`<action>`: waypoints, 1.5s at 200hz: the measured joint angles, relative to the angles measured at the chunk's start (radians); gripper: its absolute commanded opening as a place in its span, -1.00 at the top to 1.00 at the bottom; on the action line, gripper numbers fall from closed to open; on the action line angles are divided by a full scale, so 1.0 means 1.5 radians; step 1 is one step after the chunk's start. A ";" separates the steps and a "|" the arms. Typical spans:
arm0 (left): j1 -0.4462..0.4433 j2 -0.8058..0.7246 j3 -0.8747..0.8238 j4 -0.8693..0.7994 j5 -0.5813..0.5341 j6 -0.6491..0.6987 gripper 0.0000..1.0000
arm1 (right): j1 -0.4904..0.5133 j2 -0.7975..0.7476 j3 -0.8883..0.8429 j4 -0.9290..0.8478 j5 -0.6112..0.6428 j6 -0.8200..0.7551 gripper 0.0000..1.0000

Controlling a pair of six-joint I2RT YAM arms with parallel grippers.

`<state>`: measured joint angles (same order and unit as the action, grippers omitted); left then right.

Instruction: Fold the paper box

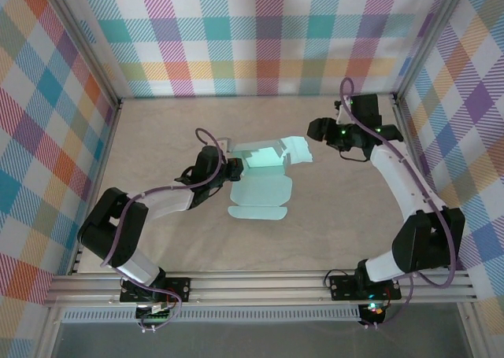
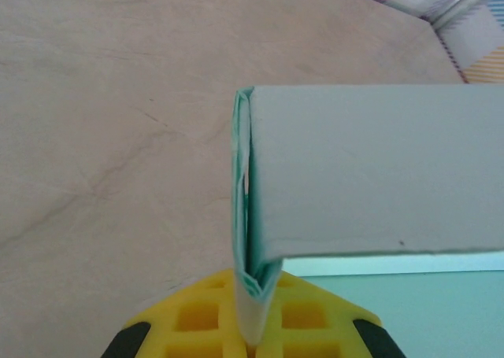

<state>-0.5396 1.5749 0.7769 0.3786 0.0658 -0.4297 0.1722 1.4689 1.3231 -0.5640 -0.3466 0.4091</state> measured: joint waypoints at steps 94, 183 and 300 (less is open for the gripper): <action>0.012 0.001 -0.001 0.030 0.026 -0.052 1.00 | 0.022 0.035 -0.025 0.017 -0.114 -0.068 -0.14; 0.012 0.003 0.023 0.004 0.013 -0.055 1.00 | 0.114 0.035 -0.026 0.022 -0.118 -0.110 -0.04; 0.014 0.048 0.065 -0.044 0.040 -0.088 1.00 | 0.171 0.042 -0.032 0.048 -0.069 -0.181 0.02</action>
<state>-0.5190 1.6470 0.8738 0.3126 0.1265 -0.5617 0.4294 1.5314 1.2755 -0.4927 -0.4500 0.1383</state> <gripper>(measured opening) 0.049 0.484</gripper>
